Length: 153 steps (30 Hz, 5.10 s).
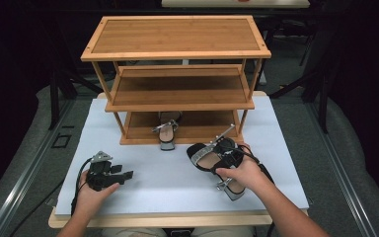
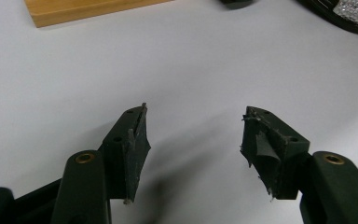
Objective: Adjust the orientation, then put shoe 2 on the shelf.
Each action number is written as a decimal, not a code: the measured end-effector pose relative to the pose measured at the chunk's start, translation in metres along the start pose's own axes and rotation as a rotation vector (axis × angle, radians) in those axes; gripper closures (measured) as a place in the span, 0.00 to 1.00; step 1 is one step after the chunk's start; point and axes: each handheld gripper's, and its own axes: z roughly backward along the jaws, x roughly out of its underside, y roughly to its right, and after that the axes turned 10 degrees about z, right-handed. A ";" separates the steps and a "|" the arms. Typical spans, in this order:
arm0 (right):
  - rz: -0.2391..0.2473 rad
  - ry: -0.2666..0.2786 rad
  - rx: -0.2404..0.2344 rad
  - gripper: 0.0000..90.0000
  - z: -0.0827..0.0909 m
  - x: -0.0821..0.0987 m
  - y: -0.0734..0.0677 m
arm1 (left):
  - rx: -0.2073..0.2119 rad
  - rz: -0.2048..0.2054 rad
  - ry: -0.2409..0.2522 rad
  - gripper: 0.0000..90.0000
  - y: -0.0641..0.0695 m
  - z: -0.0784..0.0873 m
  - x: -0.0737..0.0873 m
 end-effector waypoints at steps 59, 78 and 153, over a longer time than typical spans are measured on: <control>-0.251 -0.080 -0.074 0.47 -0.010 -0.015 0.050 | 0.001 0.024 -0.020 0.45 -0.003 -0.006 0.002; -0.375 0.019 -0.095 0.41 -0.024 -0.035 0.059 | 0.002 0.021 -0.025 0.44 -0.003 -0.007 0.003; -0.135 0.208 -0.002 0.43 -0.028 0.056 0.014 | 0.002 0.034 -0.034 0.44 -0.002 -0.010 0.005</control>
